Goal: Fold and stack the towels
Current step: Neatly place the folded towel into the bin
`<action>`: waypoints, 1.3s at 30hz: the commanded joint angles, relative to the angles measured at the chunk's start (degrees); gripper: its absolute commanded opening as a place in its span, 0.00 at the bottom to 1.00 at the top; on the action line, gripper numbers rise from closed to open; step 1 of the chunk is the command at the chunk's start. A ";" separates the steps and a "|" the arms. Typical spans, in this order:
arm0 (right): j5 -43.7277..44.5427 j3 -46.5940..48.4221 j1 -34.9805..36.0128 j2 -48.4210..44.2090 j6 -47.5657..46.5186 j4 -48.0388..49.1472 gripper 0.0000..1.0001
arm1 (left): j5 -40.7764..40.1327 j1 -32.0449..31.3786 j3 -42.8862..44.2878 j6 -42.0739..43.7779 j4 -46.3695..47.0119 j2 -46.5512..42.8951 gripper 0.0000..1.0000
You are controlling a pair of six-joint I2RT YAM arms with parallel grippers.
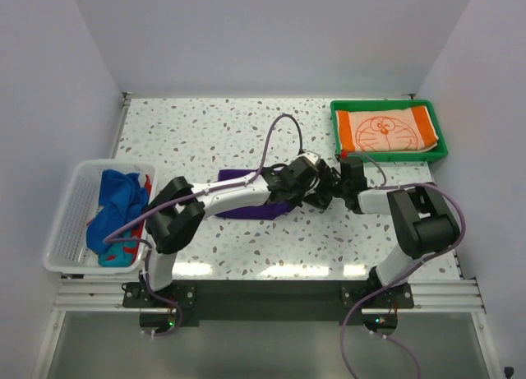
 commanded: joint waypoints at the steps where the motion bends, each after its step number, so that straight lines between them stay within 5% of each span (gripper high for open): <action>1: 3.98 1.28 1.49 5.24 0.30 -2.62 0.90 | 1.48 0.26 1.55 -1.76 3.48 -1.92 0.00; 11: 1.96 7.70 3.25 8.15 -4.27 -7.80 0.73 | 2.44 0.26 5.16 -2.64 4.89 2.21 0.00; 16: 2.66 11.04 3.25 8.86 -7.87 -11.75 0.45 | 3.76 0.26 4.98 -3.34 5.86 2.83 0.03; 21: 3.45 14.37 3.25 8.33 -12.70 -16.41 0.09 | 3.85 0.26 4.19 -3.96 5.77 1.77 0.43; 23: 4.50 15.87 3.16 8.24 -15.86 -20.26 0.02 | 3.59 0.35 3.23 -4.22 5.86 0.19 0.55; 27: 6.96 21.74 3.16 8.68 -21.93 -27.04 0.00 | 4.02 2.01 -0.89 -4.66 6.21 -4.46 0.98; 32: 12.92 31.59 2.11 10.61 -32.02 -39.08 0.00 | 7.98 8.51 -10.56 -5.37 7.53 -16.23 1.00; 39: 24.77 56.46 -0.44 18.17 -42.76 -57.18 0.00 | 7.55 25.55 -20.32 3.31 0.16 -33.01 1.00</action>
